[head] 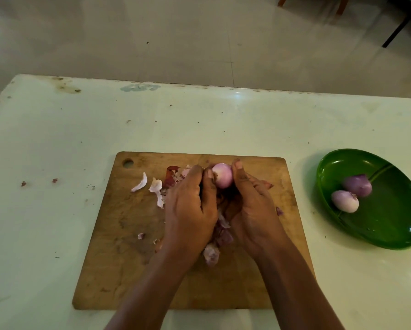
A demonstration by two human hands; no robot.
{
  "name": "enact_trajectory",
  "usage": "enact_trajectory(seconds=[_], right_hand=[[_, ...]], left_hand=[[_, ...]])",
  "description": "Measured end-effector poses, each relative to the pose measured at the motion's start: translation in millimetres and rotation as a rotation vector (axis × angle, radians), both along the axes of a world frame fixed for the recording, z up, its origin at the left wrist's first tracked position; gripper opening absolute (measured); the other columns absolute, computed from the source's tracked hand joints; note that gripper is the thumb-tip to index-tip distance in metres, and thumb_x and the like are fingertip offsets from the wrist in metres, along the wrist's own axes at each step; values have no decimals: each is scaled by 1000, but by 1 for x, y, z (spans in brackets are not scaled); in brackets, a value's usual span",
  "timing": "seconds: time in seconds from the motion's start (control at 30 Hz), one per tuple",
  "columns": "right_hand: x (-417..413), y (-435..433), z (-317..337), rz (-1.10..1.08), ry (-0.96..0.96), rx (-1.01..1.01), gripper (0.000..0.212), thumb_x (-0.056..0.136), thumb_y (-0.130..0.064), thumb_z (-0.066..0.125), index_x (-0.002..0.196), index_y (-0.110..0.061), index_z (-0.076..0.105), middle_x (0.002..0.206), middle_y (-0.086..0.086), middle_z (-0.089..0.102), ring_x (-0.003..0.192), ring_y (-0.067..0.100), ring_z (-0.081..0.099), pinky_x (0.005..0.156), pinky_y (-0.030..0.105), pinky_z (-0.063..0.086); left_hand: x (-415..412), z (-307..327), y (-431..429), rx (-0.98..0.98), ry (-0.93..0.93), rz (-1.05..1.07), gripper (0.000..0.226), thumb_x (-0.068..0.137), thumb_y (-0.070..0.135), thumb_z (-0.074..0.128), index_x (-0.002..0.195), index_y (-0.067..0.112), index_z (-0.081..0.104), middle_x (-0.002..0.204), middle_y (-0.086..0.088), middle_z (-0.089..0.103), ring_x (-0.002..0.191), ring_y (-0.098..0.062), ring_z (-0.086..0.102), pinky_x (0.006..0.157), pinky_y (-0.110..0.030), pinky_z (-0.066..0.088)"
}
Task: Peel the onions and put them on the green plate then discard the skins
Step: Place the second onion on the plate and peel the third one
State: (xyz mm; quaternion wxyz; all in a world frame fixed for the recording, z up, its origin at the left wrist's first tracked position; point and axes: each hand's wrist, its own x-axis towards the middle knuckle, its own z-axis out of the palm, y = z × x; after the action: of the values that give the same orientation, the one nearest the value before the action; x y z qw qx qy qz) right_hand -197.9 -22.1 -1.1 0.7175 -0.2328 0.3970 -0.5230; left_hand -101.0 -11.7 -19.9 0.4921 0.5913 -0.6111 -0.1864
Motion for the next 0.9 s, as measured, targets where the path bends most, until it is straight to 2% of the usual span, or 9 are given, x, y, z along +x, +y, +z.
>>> enact_trajectory(seconds=[0.13, 0.23, 0.33, 0.43, 0.53, 0.6, 0.7, 0.8, 0.9], right_hand=[[-6, -5, -3, -36, -168, 193, 34, 88, -30, 53, 94, 0, 68, 93, 19, 71, 79, 23, 71, 70, 29, 60], [-10, -5, -4, -66, -257, 224, 29, 91, -23, 52, 94, 1, 66, 89, 19, 71, 74, 22, 69, 71, 28, 58], [-9, -5, -3, -42, -184, 202, 31, 87, -23, 56, 106, 0, 64, 98, 20, 70, 85, 25, 68, 83, 34, 55], [-9, -5, -7, -49, -133, 186, 40, 88, -21, 58, 120, 3, 59, 117, 25, 65, 104, 33, 63, 94, 44, 50], [-10, -4, -10, -25, -109, 127, 33, 84, -22, 60, 107, 1, 66, 113, 23, 64, 106, 34, 61, 95, 44, 51], [-8, -2, -7, 28, -91, 76, 27, 80, -24, 61, 94, -3, 71, 104, 20, 68, 102, 30, 64, 93, 42, 53], [-6, 0, -4, 61, -89, 43, 23, 79, -25, 60, 81, -9, 76, 92, 13, 72, 92, 22, 69, 80, 33, 58], [-5, -1, -2, 52, -72, 16, 25, 79, -26, 58, 80, -11, 78, 93, 12, 74, 91, 20, 70, 76, 28, 58], [-3, -1, -2, 39, -72, -17, 22, 76, -23, 60, 78, -10, 78, 86, 9, 74, 83, 18, 72, 69, 25, 57]], left_hand=[[-4, 9, 3, 96, 128, 0, 22, 94, 33, 38, 75, 27, 46, 59, 13, 50, 57, -3, 49, 51, -14, 36], [-2, 13, 1, 131, 289, 32, 29, 98, 29, 43, 71, 25, 48, 61, 14, 53, 55, -1, 47, 50, -11, 35], [5, 12, -2, 141, 383, 87, 10, 94, 18, 56, 85, 23, 55, 75, 9, 62, 68, -5, 59, 59, -17, 46], [8, 12, -3, 128, 471, 69, 25, 87, 16, 66, 103, 27, 51, 92, 3, 66, 81, -9, 66, 66, -23, 54], [8, 11, -2, 141, 353, 30, 32, 83, 51, 53, 100, 24, 54, 87, 8, 63, 81, -8, 63, 67, -26, 52], [7, 7, -2, 163, 222, -17, 41, 84, 59, 41, 90, 22, 56, 75, 8, 60, 70, -6, 59, 59, -19, 47], [5, 6, 0, 172, 121, -76, 33, 92, 51, 39, 83, 25, 57, 68, 8, 60, 67, -7, 57, 54, -21, 45], [4, 10, 0, 224, 245, -71, 24, 98, 35, 44, 79, 29, 57, 69, 12, 60, 67, -2, 56, 55, -12, 41], [4, 12, -2, 243, 290, -47, 29, 99, 20, 46, 73, 26, 55, 63, 18, 58, 60, 2, 50, 54, -9, 37]])
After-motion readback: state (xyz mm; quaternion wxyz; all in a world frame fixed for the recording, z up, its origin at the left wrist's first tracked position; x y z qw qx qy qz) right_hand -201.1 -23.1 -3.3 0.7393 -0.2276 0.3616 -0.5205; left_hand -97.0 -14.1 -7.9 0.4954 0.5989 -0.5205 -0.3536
